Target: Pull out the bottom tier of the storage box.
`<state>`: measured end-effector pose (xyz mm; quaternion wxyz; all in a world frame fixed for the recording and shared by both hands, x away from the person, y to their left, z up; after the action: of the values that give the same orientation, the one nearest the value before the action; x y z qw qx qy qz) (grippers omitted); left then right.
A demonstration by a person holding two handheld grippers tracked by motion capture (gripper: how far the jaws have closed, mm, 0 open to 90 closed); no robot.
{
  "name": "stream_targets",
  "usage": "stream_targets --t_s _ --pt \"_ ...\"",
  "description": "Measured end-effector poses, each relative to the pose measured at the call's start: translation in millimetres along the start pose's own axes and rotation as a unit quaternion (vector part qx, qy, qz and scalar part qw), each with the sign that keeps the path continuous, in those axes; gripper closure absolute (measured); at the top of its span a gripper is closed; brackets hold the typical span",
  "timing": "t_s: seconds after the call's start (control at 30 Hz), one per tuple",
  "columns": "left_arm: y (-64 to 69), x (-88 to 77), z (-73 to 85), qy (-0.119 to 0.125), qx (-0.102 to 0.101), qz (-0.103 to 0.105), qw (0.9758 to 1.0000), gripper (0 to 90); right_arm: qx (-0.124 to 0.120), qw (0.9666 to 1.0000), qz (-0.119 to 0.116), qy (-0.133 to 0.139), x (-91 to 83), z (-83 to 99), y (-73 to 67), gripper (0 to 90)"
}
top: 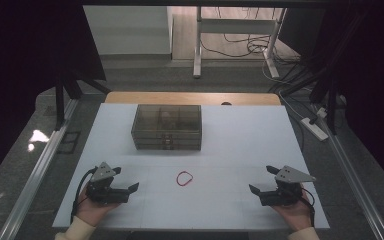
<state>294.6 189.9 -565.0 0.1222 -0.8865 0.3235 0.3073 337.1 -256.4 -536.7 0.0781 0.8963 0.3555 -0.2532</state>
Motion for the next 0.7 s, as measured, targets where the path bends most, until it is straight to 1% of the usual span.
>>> stream_targets --t_s 0.3,0.37,0.4,0.5,0.7 --pt "1.9 -0.7 0.5 0.0 0.005 0.001 1.0 10.8 -0.001 1.0 -0.006 -0.001 -0.7 -0.3 -5.6 7.2" --pt "1.8 0.2 -0.4 -0.001 0.007 0.002 1.0 10.8 -0.004 1.0 -0.004 -0.003 -2.1 0.3 -6.4 7.2" --pt "2.2 1.4 -1.0 -0.003 0.013 0.003 0.9999 10.8 -0.005 1.0 -0.003 -0.003 -2.1 0.1 -6.2 7.2" --pt "2.6 2.2 -1.1 -0.003 0.013 0.006 0.9999 10.8 0.0 1.0 -0.004 -0.002 -0.9 -1.7 -5.3 7.2" --pt "0.0 4.2 0.1 -0.006 0.01 0.011 0.9999 10.8 0.0 0.9999 -0.013 -0.004 3.6 -0.8 -7.0 7.2"
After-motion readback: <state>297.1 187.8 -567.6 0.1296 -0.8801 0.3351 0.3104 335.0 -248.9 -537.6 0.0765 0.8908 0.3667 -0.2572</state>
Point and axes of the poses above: each handheld gripper's, and its own axes: x roughly forward along the jaws, z roughly out of its underside, y roughly to its right, the point moved 8 cm from there along x, roughly forward along the jaws, and after that the axes turned 8 degrees about x, right-handed, at the moved point
